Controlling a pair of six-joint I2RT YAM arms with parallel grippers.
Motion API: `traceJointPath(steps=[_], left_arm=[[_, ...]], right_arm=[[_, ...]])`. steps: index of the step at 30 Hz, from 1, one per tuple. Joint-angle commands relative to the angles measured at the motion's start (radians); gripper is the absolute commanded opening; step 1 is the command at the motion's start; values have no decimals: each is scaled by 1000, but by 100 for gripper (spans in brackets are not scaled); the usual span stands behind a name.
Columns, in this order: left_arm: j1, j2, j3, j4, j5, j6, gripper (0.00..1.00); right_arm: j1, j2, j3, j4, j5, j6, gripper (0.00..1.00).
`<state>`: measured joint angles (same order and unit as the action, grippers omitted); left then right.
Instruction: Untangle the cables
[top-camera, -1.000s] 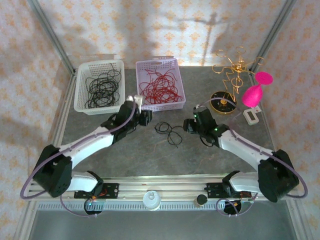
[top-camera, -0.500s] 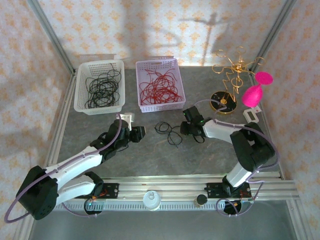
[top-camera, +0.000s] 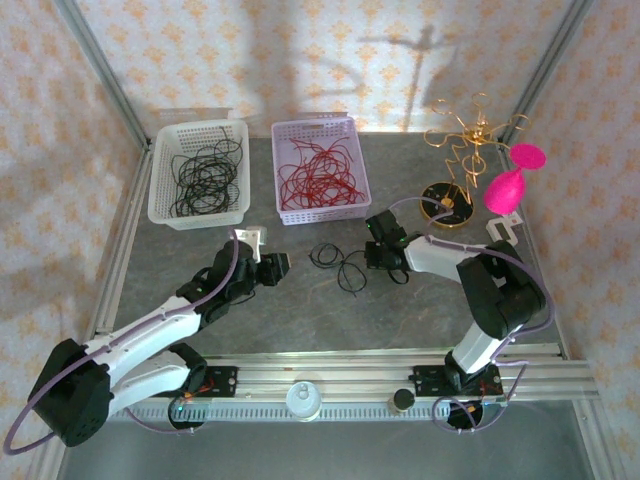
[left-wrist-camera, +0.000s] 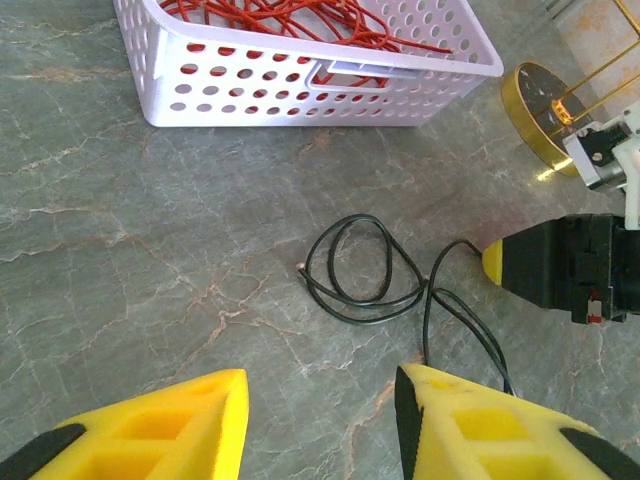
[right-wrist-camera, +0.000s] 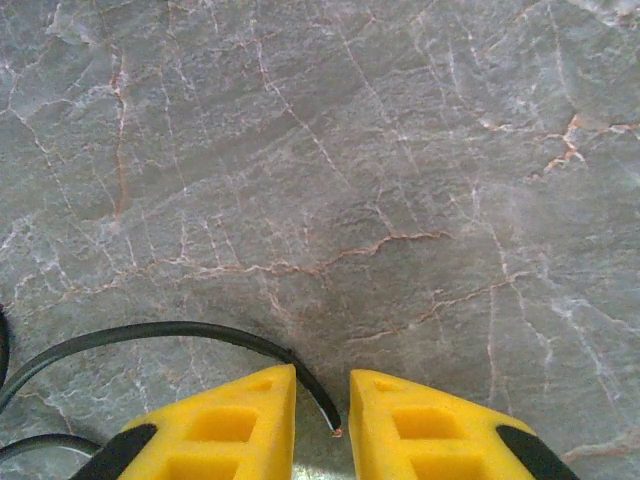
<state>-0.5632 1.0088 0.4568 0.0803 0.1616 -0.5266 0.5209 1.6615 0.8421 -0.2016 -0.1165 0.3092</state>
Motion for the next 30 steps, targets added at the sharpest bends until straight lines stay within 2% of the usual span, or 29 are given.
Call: traceJointPath(steps=[1,10,20,26,30], left_arm=[[-6,18,6,20,10,-2,44],[-7,68,37,18,10,11,42],[-7,71,98,-29,20,57,41],[-26,56,149,50,187,97,42],[-29,85,200,114,305,125,49]], right_arm=[[19,54,17,138,-59,-18,20],[33,-22,6,104,3,-56,0],[75,-292,-15,-18,98,-126,0],[124,-474,22,-94,107,-184,0],[130,-590,50,-105,35,-242,0]])
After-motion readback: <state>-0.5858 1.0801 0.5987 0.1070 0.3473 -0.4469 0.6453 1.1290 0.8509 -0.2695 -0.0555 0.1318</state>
